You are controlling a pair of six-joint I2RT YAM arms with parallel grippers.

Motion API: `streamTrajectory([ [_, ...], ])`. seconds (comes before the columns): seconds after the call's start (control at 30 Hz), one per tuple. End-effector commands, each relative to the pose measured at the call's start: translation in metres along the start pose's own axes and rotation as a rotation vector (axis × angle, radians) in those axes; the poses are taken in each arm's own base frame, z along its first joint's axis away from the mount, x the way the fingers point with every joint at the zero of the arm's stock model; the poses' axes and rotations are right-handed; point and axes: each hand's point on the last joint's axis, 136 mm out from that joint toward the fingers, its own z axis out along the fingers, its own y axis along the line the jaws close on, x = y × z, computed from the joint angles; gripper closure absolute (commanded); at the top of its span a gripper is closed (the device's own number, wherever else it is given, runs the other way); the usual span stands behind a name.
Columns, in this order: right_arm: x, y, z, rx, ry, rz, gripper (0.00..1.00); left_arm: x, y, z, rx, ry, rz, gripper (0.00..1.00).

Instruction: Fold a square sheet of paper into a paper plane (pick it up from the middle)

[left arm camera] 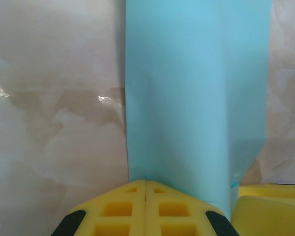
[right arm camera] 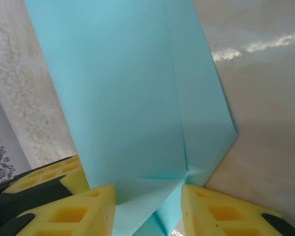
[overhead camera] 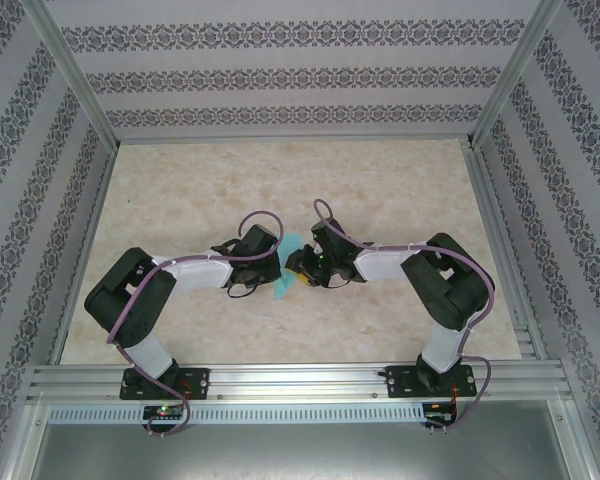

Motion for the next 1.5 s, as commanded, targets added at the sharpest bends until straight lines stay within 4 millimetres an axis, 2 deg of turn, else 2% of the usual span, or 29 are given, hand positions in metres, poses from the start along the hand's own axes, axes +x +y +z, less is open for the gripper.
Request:
streamTrajectory([
  [0.0, 0.000, 0.014, -0.007, -0.049, -0.022, -0.007, 0.59, 0.021, 0.033, 0.013, -0.089, 0.077, -0.033, 0.97],
  [0.3, -0.029, 0.021, -0.013, -0.124, -0.112, -0.005, 0.56, 0.023, 0.033, 0.014, -0.090, 0.085, -0.029, 0.97],
  [0.53, -0.037, 0.021, -0.020, -0.143, -0.134, -0.022, 0.58, 0.024, 0.033, 0.015, -0.090, 0.091, -0.025, 0.97],
  [0.7, -0.039, 0.007, -0.019, -0.067, -0.130, -0.044, 0.69, 0.023, 0.031, 0.014, -0.084, 0.094, -0.017, 0.97],
  [0.83, -0.044, 0.003, -0.023, -0.035, -0.156, -0.056, 0.92, 0.019, 0.021, 0.010, -0.052, 0.095, 0.013, 0.95],
  [0.9, -0.047, 0.003, -0.027, -0.008, -0.174, -0.071, 1.00, 0.013, 0.009, 0.002, -0.017, 0.081, 0.040, 0.90],
  [1.0, -0.049, 0.008, -0.037, -0.003, -0.212, -0.089, 1.00, -0.003, -0.006, -0.023, 0.001, 0.033, 0.074, 0.80],
  [1.17, -0.045, 0.018, -0.061, 0.014, -0.276, -0.115, 1.00, -0.029, -0.017, -0.072, -0.002, -0.090, 0.097, 0.59],
  [1.23, -0.043, 0.020, -0.071, 0.027, -0.309, -0.113, 1.00, -0.033, -0.022, -0.087, 0.030, -0.129, 0.113, 0.50],
  [1.47, -0.030, 0.025, -0.105, 0.047, -0.440, -0.053, 1.00, -0.032, -0.035, -0.118, 0.141, -0.202, 0.230, 0.36],
])
